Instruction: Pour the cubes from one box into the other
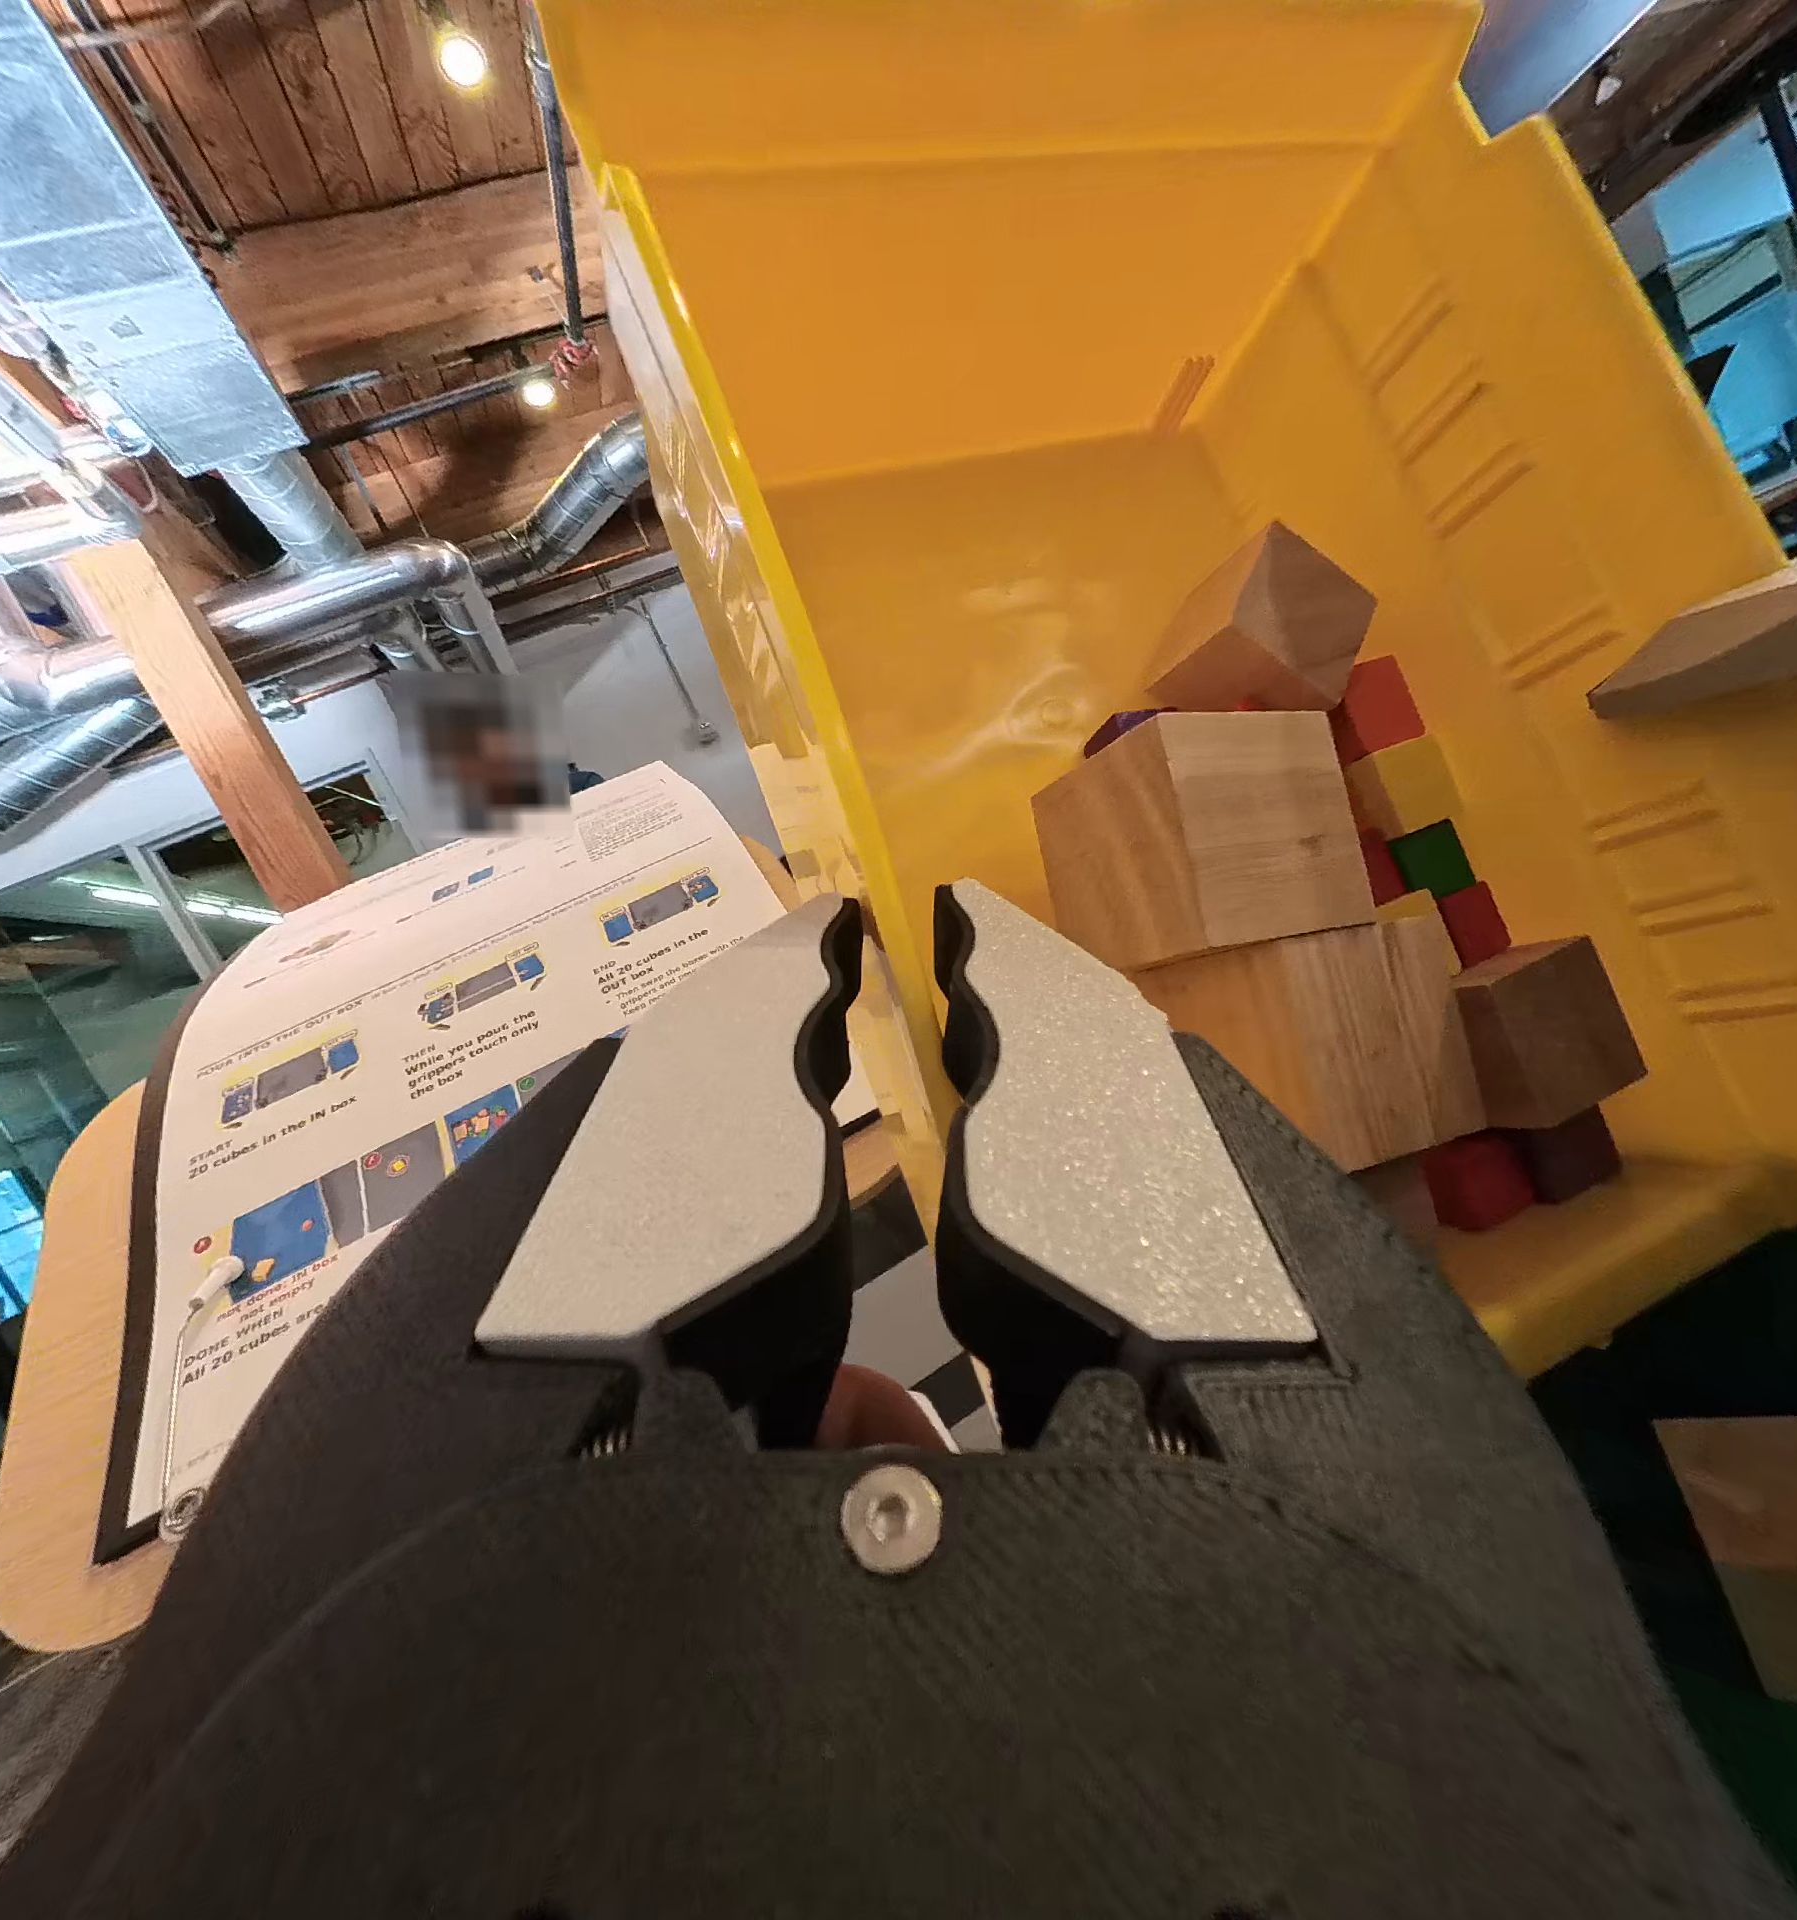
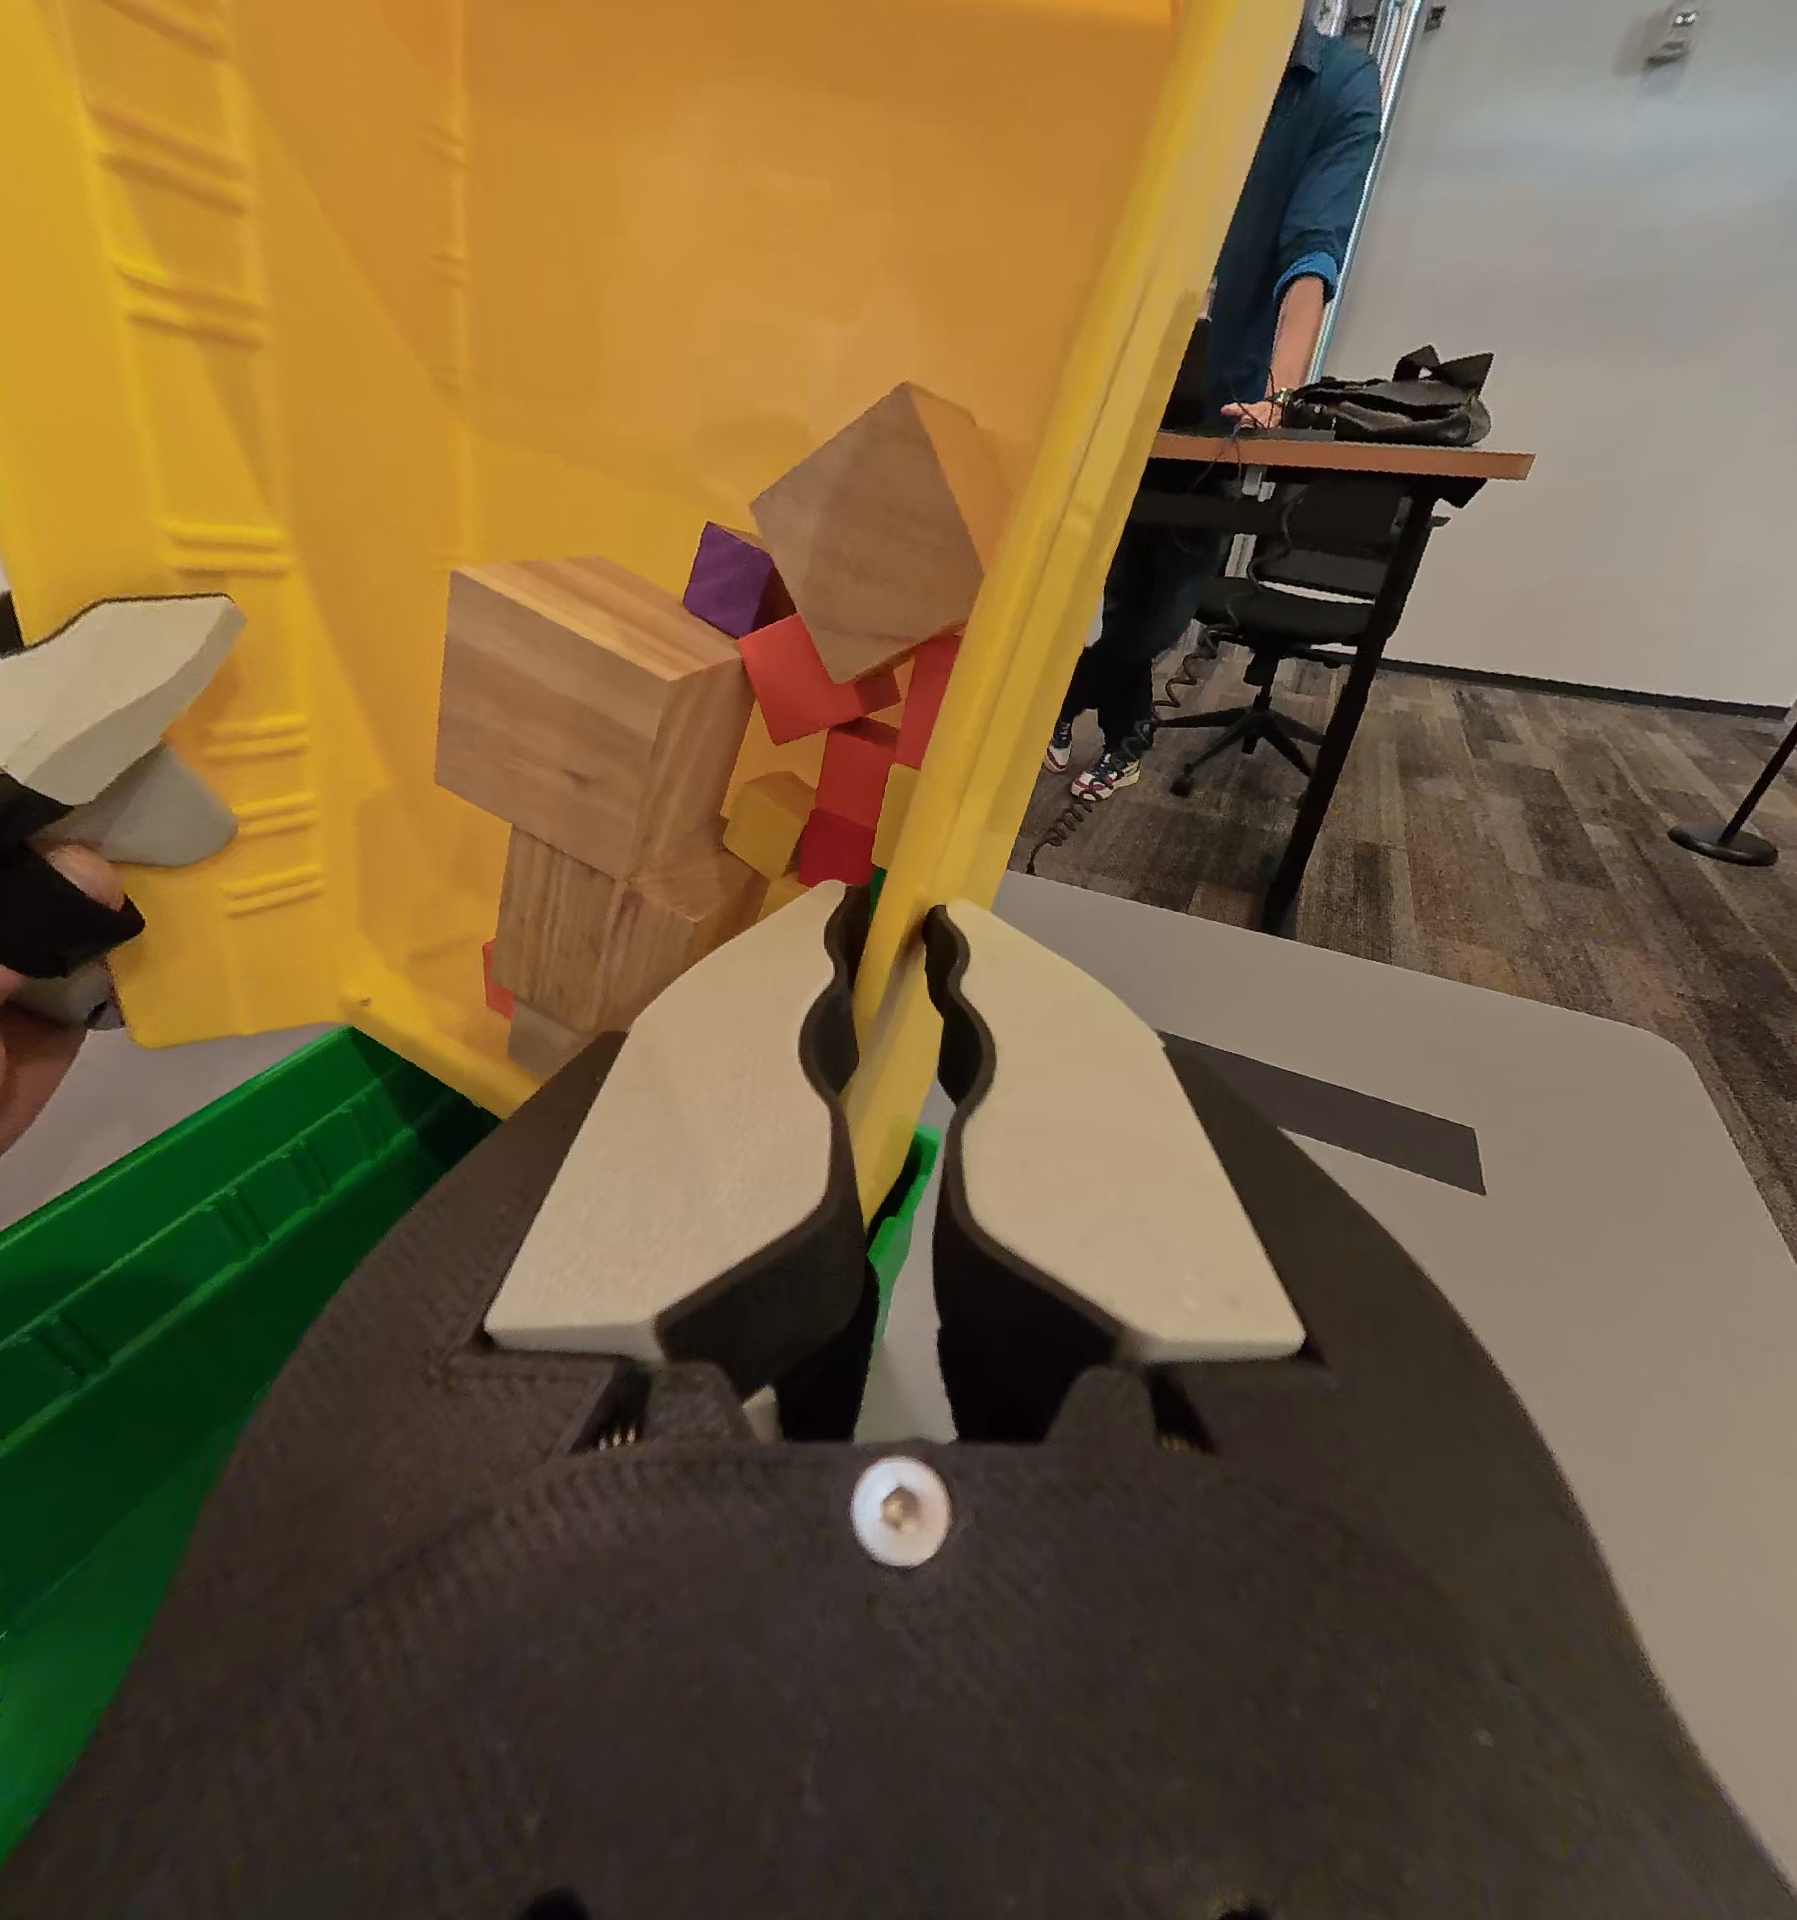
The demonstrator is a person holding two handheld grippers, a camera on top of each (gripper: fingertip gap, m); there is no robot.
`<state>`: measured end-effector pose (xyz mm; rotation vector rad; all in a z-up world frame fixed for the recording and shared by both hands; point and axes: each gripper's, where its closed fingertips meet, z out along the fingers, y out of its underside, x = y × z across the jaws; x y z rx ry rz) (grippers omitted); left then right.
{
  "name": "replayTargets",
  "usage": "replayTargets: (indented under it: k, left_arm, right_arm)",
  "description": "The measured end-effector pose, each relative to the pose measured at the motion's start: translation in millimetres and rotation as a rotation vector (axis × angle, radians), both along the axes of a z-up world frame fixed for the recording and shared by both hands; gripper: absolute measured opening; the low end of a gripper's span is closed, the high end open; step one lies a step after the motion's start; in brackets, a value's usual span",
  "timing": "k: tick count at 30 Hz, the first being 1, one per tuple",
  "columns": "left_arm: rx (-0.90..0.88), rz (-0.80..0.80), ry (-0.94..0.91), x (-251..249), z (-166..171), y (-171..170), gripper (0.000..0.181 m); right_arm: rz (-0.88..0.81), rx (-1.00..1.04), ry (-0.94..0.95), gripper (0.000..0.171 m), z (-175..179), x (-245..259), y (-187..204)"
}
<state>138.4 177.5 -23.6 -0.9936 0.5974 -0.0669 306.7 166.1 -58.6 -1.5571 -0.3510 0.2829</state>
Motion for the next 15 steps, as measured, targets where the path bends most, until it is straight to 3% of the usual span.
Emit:
replayTargets:
  k: [15]
  left_arm:
    - [-0.006,0.014,-0.022,-1.2,-2.1,1.6,0.013]
  right_arm:
    - [-0.011,0.009,-0.001,0.005,0.8,-0.4,2.6]
